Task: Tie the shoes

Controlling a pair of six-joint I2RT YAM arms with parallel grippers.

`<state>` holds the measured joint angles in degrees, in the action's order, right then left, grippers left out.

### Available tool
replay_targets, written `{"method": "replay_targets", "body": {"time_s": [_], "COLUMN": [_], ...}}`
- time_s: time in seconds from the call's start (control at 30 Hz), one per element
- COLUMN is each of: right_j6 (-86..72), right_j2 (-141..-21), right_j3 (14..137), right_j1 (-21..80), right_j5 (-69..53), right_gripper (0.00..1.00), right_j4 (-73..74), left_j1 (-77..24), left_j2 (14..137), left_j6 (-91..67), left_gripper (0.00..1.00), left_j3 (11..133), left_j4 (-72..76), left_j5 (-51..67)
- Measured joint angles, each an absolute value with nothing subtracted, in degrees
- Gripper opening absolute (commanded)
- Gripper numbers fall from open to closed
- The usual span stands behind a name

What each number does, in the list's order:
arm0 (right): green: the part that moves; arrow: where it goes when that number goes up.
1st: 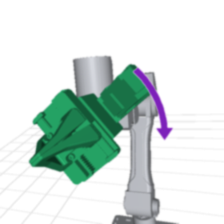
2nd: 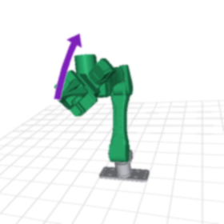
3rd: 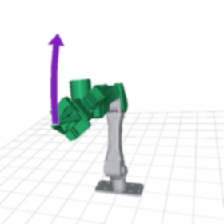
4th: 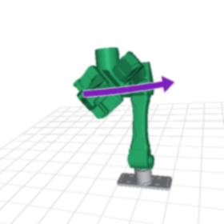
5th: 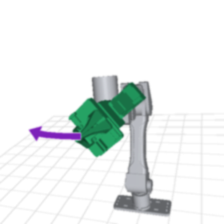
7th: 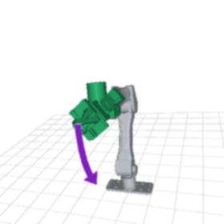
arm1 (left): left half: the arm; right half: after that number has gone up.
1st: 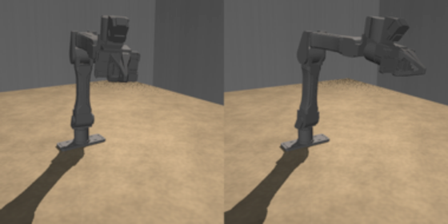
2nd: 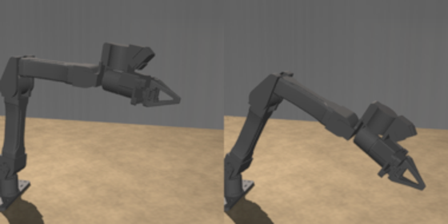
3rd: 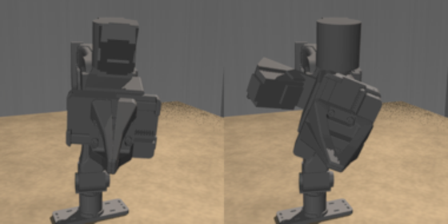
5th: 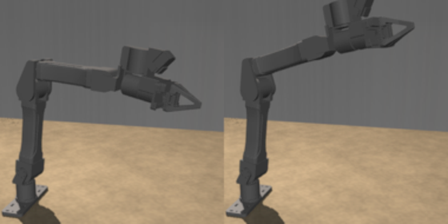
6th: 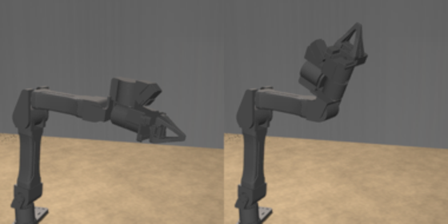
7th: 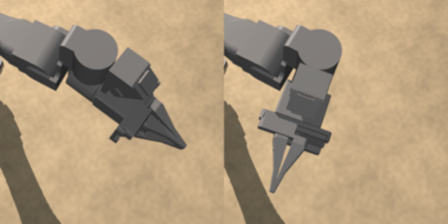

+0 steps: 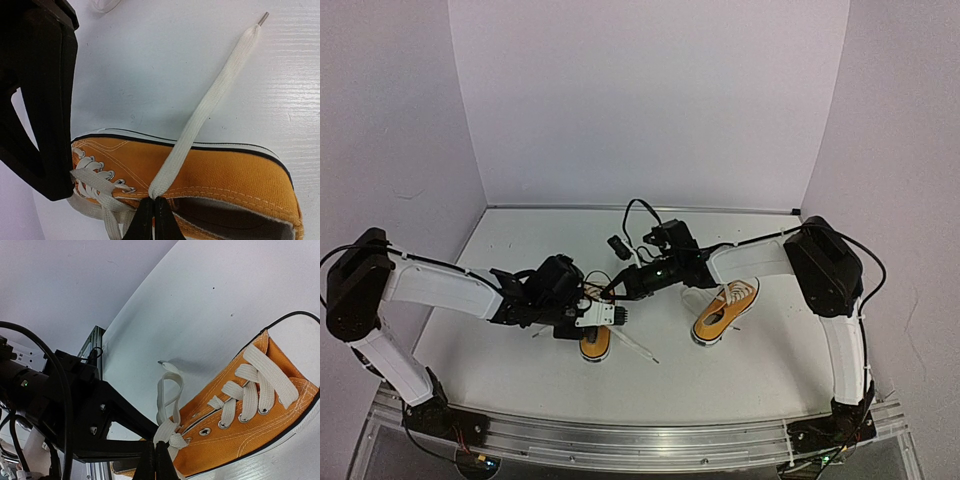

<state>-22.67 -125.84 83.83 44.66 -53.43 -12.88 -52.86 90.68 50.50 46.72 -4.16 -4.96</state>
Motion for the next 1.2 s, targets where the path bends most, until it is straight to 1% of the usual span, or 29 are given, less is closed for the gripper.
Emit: {"method": "replay_targets", "body": {"time_s": [0.37,0.7,1.2], "right_j6": [-23.14,-24.26,-25.72], "right_j2": [-125.84,-125.84,-125.84], "right_j3": [83.83,83.83,83.52], "right_j1": [44.66,44.66,44.66], "right_j5": [-53.45,-53.45,-53.59], "right_gripper": [0.00,0.00,0.00], "right_j4": [-13.13,-14.14,-15.93], "left_j1": [-51.92,-49.88,-46.69], "left_j2": [83.50,83.99,88.73], "left_j6": [43.62,38.38,29.02], "left_gripper": [0.00,0.00,0.00], "left_j3": [44.48,43.01,39.39], "left_j4": [-0.01,4.48,15.23], "left_j5": [-3.42,-1.75,2.37]}}
